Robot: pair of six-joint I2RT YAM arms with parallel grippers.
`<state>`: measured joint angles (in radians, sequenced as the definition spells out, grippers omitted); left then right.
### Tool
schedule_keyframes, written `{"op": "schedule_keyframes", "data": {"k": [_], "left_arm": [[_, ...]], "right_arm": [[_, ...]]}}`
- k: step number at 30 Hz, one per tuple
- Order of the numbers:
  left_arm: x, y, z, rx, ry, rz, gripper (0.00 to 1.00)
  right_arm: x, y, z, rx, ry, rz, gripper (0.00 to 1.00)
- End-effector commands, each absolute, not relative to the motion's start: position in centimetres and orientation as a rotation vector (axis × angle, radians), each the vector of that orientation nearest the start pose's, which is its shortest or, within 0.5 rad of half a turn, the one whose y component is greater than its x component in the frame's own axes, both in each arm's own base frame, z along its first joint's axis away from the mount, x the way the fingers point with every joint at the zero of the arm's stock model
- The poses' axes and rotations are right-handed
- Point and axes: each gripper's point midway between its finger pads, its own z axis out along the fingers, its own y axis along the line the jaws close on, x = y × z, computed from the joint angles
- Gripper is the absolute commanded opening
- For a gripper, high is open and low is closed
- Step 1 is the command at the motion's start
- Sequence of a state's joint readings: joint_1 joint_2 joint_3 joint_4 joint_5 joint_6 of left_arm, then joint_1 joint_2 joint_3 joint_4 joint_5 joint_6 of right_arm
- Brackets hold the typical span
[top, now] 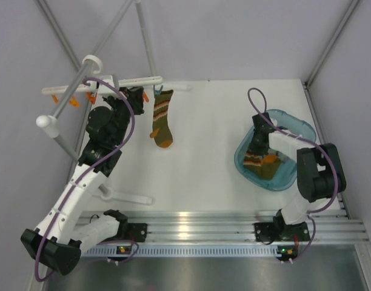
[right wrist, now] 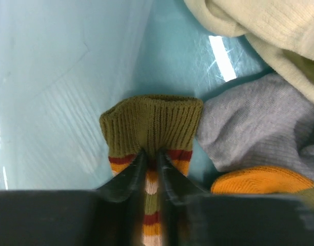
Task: Clip the socks to the hanger
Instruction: Pick up the sock from the bin, then clamp the sock onto the hanger.
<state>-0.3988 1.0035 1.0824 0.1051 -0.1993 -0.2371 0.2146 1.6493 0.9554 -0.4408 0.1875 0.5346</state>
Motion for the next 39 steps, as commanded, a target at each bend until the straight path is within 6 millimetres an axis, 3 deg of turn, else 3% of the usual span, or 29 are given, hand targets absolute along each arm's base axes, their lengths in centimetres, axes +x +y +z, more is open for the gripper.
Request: {"op": "schedule_keyframes", "data": {"k": [1,3,6,9,12,17,21,24,27,31,35,39], "left_arm": [[34.5,-11.8,43.5,-0.054,1.346,-0.399,0.0],[34.4,-11.9,43.5,-0.05,1.346,-0.401,0.0],[34.4,-11.9,43.6,-0.046,1.345,-0.404,0.0],[34.4,-12.0,43.4,-0.043,1.349,-0.411,0.0],[34.3,-12.1,43.5,-0.042,1.348,-0.418,0.0],[34.2,-12.2,43.6,-0.045,1.347,-0.427,0.0],[34.1,-12.3,43.9,-0.042,1.34,-0.439,0.0],[34.1,-12.3,44.0,-0.038,1.341,-0.441,0.0],[34.0,-12.4,44.0,-0.033,1.343,-0.444,0.0],[34.0,-12.4,44.1,-0.039,1.342,-0.449,0.0],[34.1,-12.6,44.3,-0.034,1.339,-0.454,0.0],[34.2,-12.7,44.4,-0.031,1.34,-0.458,0.0]], "right_arm": [[34.0,6.0,2.2,0.512,2.602,-0.002,0.06],[34.0,6.2,2.8,0.483,2.599,0.02,0.0],[34.2,6.5,5.4,0.422,2.559,0.076,0.0],[34.5,6.4,9.7,0.325,2.464,0.111,0.0],[34.9,6.3,15.6,0.229,2.317,0.172,0.0],[35.4,6.9,23.8,0.05,2.105,0.227,0.0],[34.7,9.9,30.8,-0.187,1.893,0.388,0.0],[33.1,12.5,35.7,-0.353,1.714,0.511,0.0],[31.1,14.9,39.5,-0.459,1.585,0.64,0.0],[27.9,19.2,42.1,-0.58,1.484,0.824,0.0],[25.4,23.3,41.5,-0.697,1.426,0.935,0.0],[24.9,27.6,40.9,-0.757,1.396,1.021,0.0]]}}
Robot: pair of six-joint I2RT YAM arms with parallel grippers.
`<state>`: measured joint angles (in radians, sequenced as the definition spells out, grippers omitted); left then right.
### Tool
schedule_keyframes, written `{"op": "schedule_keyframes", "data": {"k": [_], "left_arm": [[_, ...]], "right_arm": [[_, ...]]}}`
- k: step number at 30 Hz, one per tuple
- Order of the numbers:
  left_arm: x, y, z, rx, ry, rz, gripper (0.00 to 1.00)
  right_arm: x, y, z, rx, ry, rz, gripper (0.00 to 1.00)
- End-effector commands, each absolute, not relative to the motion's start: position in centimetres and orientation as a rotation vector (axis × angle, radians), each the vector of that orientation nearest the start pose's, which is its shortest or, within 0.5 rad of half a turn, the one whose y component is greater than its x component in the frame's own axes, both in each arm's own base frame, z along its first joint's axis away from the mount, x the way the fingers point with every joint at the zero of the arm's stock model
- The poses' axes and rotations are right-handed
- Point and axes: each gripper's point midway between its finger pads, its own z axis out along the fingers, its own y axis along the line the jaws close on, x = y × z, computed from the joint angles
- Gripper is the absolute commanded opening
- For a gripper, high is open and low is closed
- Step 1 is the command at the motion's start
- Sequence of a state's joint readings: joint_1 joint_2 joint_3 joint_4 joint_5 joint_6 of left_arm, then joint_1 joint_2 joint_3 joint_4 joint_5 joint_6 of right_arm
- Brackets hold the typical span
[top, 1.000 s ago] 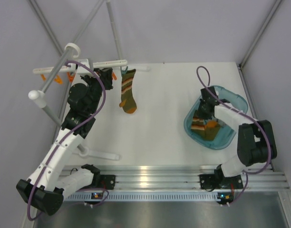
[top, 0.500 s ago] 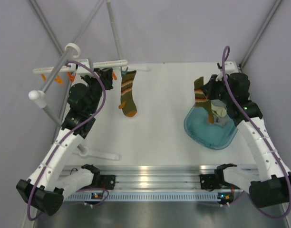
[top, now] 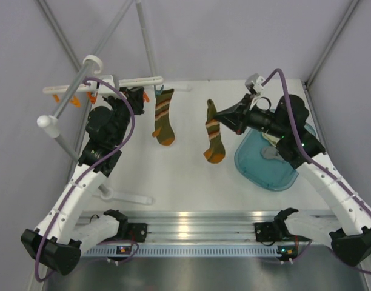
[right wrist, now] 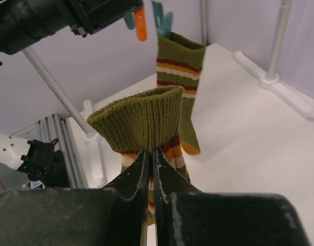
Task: Clip the socks to the hanger
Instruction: Clamp the sock onto the hanger.
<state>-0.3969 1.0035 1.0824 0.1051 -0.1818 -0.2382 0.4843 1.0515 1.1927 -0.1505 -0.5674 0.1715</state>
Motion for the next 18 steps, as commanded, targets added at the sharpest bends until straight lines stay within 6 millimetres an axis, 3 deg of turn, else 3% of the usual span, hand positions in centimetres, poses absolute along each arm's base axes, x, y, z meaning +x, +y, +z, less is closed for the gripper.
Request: {"op": "schedule_keyframes", "data": {"k": [1,2,7,8,9,11,12,17,18], "left_arm": [[34.2,-12.7,44.3,-0.031,1.342,-0.459,0.0],[34.2,-12.7,44.4,-0.034,1.344,-0.462,0.0],[34.2,-12.9,44.5,-0.035,1.344,-0.474,0.0],[34.3,-12.9,44.5,-0.036,1.347,-0.474,0.0],[34.2,-13.0,44.5,-0.035,1.347,-0.478,0.0],[34.0,-13.0,44.4,-0.03,1.351,-0.483,0.0],[34.0,-13.0,44.4,-0.03,1.349,-0.483,0.0],[34.1,-13.1,44.0,-0.024,1.36,-0.48,0.0],[34.1,-13.1,44.0,-0.025,1.36,-0.479,0.0]], "right_arm": [[23.7,29.4,41.2,-0.79,1.361,1.063,0.0],[23.4,30.4,42.1,-0.792,1.324,1.084,0.0],[22.4,36.6,40.6,-0.815,1.316,1.191,0.0],[22.7,37.2,41.1,-0.811,1.284,1.191,0.0],[23.6,38.4,40.0,-0.808,1.309,1.188,0.0],[24.4,39.6,40.9,-0.784,1.275,1.203,0.0],[25.4,40.5,39.9,-0.767,1.299,1.193,0.0],[26.9,42.9,39.6,-0.751,1.288,1.192,0.0],[27.5,43.5,38.7,-0.75,1.312,1.197,0.0]]}}
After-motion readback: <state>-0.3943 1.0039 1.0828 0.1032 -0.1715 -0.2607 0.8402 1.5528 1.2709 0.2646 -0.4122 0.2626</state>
